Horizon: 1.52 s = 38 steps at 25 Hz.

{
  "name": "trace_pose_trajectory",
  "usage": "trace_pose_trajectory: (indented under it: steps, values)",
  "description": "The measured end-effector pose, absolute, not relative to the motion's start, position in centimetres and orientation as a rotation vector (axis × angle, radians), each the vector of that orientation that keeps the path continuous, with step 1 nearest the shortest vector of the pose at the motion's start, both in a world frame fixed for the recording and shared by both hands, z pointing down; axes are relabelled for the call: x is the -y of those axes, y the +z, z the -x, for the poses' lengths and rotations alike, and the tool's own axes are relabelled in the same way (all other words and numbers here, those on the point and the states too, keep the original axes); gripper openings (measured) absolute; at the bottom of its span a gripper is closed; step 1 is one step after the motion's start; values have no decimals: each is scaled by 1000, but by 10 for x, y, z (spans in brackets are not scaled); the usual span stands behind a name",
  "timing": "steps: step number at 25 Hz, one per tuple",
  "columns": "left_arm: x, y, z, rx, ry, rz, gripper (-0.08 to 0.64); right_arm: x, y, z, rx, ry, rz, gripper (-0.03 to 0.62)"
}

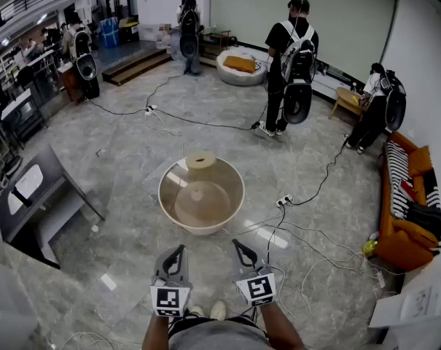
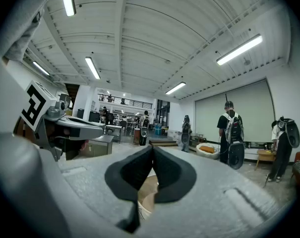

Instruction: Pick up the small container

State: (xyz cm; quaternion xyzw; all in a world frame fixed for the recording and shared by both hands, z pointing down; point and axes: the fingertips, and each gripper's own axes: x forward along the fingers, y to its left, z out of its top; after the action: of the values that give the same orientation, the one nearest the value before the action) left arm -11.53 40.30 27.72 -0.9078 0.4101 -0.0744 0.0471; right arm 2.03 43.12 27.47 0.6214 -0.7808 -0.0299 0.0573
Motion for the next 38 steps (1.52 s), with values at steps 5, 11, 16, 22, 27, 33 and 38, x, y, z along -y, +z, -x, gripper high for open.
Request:
trace_pose_trajectory:
  steps: [5,11,16,22,27,33,38]
  values:
    - [-408,274,113,-1253,-226,2767,18,-434,274,-22,2383,-90,-1882,0]
    - [-408,276,115,-1260,-224,2760,18,-435,277,-22,2374,-95,-1889,0]
    - [-405,276,111,-1255,-223,2762,18,-432,274,-24,2382,-93,-1892,0]
    - [-382,282,101,-1263,-242,2766,18,-410,280,-38,2371,-79,-1902,0]
    - [-340,286,86,-1253,-245,2772,18,-370,286,-53,2371,-57,-1911,0]
    - [-273,287,69,-1243,-254,2780,18,-303,290,-68,2366,-56,-1914,0]
    - [-211,283,58,-1223,-265,2796,18,-243,286,-78,2356,-35,-1923,0]
